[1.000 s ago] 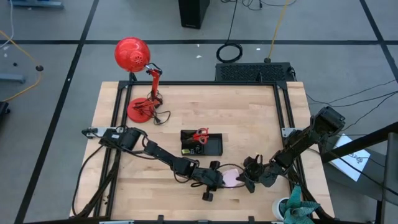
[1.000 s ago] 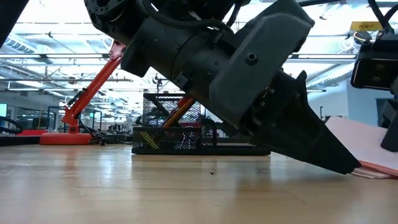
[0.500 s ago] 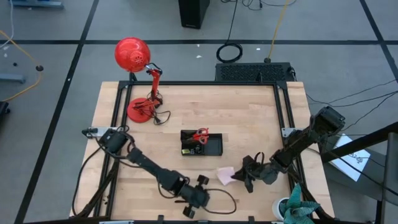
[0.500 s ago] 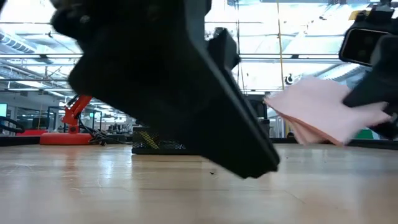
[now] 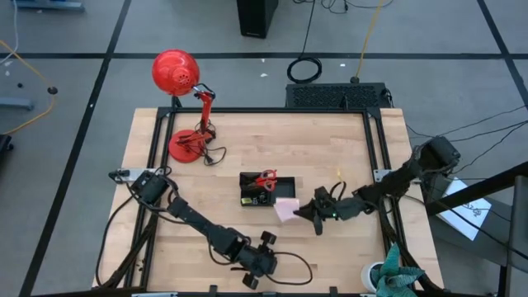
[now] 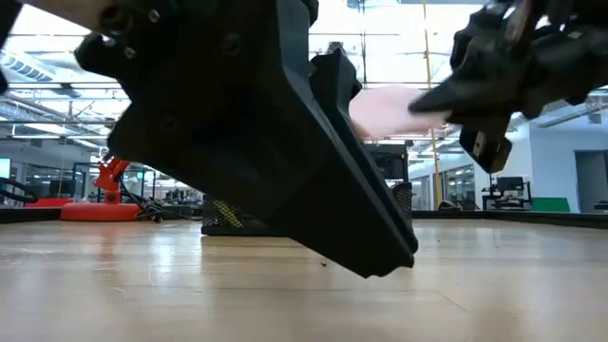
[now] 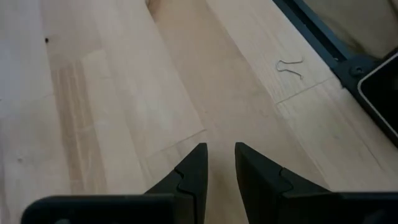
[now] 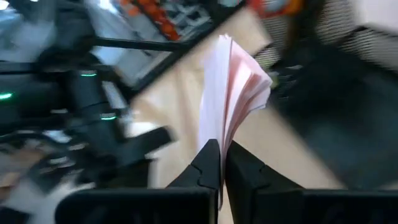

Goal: Pick and place office supplies into organizer
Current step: Put the sticky note into the desk organizer

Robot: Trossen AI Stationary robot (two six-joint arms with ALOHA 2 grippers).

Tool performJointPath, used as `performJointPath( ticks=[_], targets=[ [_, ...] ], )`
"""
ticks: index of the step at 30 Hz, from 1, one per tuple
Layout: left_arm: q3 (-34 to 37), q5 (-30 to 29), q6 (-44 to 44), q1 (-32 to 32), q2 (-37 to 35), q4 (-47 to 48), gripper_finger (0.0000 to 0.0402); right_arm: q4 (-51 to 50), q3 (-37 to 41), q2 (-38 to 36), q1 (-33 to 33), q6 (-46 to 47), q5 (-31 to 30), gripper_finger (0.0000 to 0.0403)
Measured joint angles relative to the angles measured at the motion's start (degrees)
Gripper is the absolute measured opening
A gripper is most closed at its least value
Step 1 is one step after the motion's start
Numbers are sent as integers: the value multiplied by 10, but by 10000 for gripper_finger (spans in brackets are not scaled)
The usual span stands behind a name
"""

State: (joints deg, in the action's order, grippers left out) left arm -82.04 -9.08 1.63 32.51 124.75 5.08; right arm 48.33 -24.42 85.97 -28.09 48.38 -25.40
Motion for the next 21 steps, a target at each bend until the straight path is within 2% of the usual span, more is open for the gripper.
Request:
performJointPath(
  ticks=[7, 12, 21],
  targets=[
    [0, 0, 4, 2, 0, 9, 88, -185, 0, -95, 62, 1, 0, 3],
    [0, 0, 4, 2, 0, 12, 88, -192, 0, -126, 94, 12, 10, 3],
    [0, 0, 1, 0, 0, 12, 88, -197, -4, -107, 137, 30, 46, 3]
  ],
)
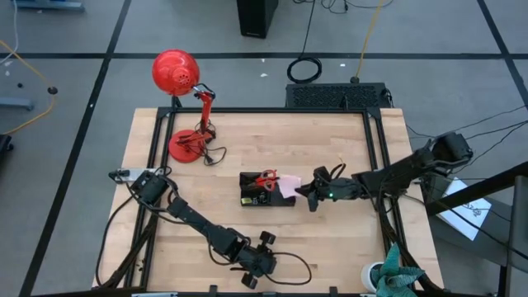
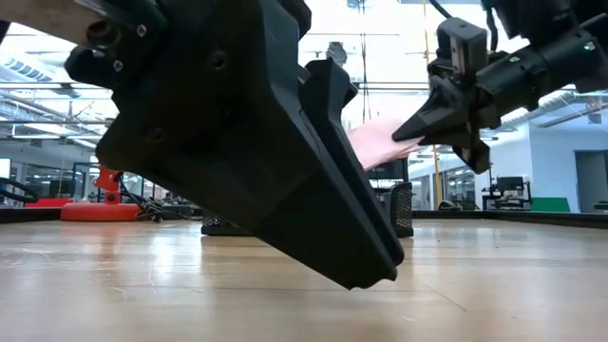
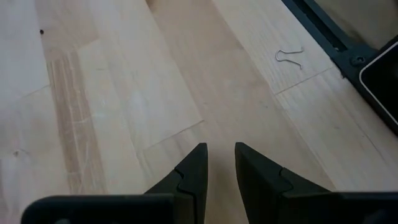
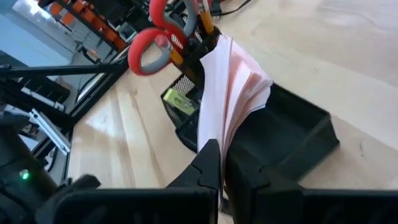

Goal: Pick and place office supplies into organizer
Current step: Put the sticky note into the desk organizer

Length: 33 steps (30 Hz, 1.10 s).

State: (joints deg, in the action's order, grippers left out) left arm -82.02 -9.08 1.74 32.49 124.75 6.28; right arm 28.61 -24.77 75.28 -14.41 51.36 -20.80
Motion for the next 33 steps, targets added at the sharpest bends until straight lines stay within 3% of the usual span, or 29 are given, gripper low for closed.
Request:
performJointPath(
  ticks=[11, 33],
  targets=[
    [0, 0, -3, -3, 0, 0, 88, -22, -71, 68, 6, -26, 31, 4],
    [0, -1, -4, -3, 0, -2, 88, -61, -74, 91, 50, 34, 75, 4]
  ],
)
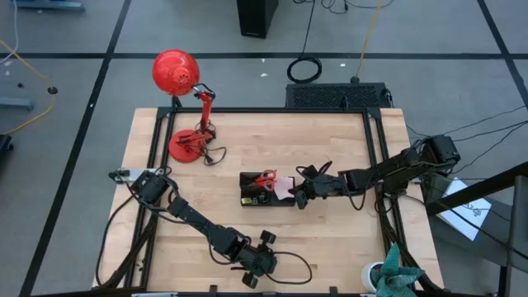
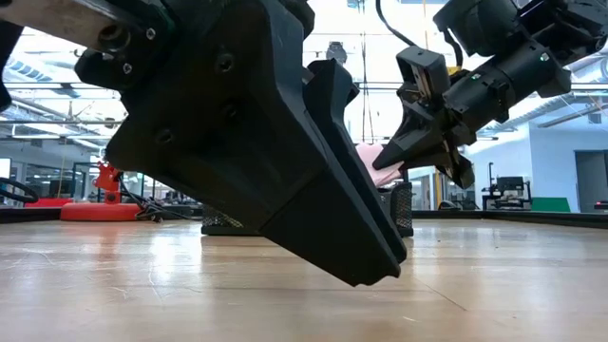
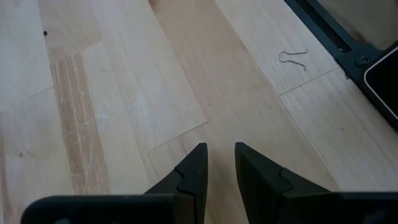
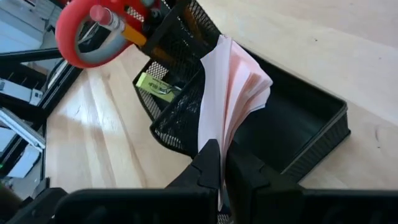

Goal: Pick and place office supplies into organizer
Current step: Put the sticky note into the desk organizer

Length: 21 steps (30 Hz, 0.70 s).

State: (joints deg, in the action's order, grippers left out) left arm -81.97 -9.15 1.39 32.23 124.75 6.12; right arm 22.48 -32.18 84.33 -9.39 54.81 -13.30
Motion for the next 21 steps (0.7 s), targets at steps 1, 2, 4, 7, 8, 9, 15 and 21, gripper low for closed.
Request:
performJointPath(
  ticks=[1, 2, 4, 7, 8, 9, 15, 21],
  targets=[
    [0, 0, 0, 0, 0, 0, 88, 3, 0, 0, 0, 2, 0, 4],
    [0, 0, 0, 0, 0, -1, 88, 9, 0, 0, 0, 2, 0, 4],
    [0, 0, 0, -1, 0, -1, 88, 25, 0, 0, 0, 5, 2, 4],
    [0, 0, 0, -3, 0, -2, 88, 33, 0, 0, 0, 15, 14, 4],
    [0, 0, 0, -3, 0, -2, 88, 32, 0, 0, 0, 15, 16, 4],
    [0, 0, 0, -4, 0, -2, 88, 26, 0, 0, 0, 15, 16, 4],
    [0, 0, -2, -3, 0, -2, 88, -2, 0, 0, 0, 25, 16, 4],
    [0, 0, -2, -3, 0, -2, 88, -22, 0, 0, 9, 25, 15, 4]
  ],
)
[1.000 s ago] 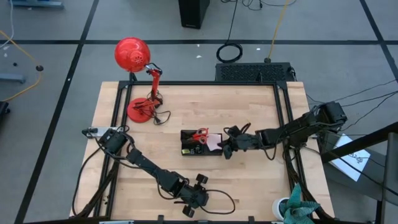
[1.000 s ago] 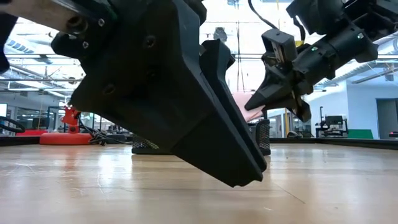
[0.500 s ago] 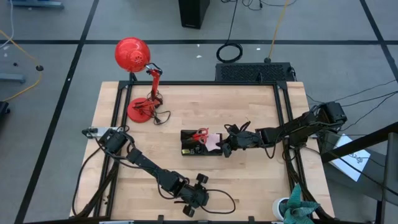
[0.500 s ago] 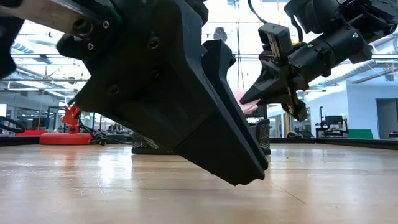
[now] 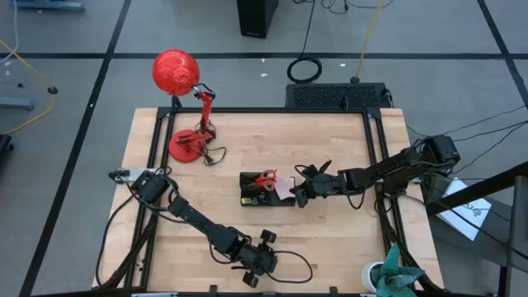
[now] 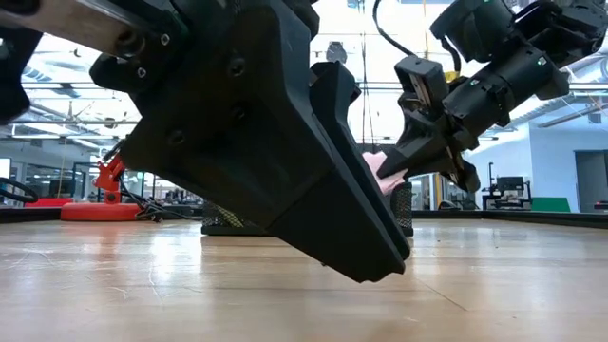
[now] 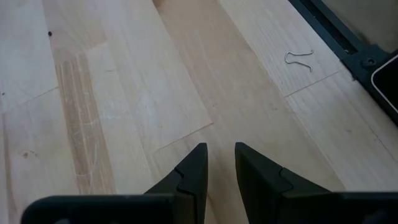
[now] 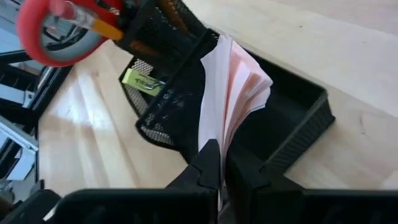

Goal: Pick and place office supplies into organizer
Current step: Put the sticky note into the desk organizer

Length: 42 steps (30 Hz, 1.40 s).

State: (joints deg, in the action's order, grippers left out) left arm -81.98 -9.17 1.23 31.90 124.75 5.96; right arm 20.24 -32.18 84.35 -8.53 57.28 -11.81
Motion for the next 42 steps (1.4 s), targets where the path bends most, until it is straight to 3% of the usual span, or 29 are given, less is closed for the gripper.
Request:
performJointPath(
  ticks=[25, 31, 35, 42],
  targets=[
    [0, -1, 0, -4, 0, 1, 88, 36, 0, 9, -6, -10, 1, 4],
    [0, -55, -25, -3, 0, -4, 88, 68, 0, 8, -29, -38, 34, 4],
    [0, -94, -41, -4, 0, -45, 88, 67, 0, 4, -53, -43, 33, 4],
    [0, -103, -78, -7, -4, -138, 88, 31, 0, -57, -82, -80, -6, 4]
  ],
)
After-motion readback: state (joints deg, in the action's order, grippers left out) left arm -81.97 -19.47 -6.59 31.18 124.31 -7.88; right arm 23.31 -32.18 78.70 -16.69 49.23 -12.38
